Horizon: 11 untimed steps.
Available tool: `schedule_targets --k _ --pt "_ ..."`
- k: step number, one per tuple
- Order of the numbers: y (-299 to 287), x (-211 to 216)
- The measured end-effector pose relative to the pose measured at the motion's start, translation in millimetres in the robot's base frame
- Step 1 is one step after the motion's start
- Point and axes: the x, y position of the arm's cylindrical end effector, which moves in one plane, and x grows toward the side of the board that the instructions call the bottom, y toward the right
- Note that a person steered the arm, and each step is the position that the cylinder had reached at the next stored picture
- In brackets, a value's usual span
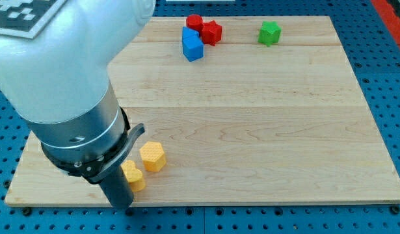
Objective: Separate the yellow hexagon from yellow heart
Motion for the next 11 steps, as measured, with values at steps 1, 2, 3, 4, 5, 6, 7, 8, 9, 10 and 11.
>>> schedule_targets --k 1,2,3,4,5,6,7,8,9,10,11 --pt "4 -5" --pt "10 -60" --pt "31 -111" --pt "48 -131" --pt "64 -135" --pt "36 -114" --pt "124 -124" --pt "171 -137" --pt "155 -209" --pt "125 -275" --pt "149 -274"
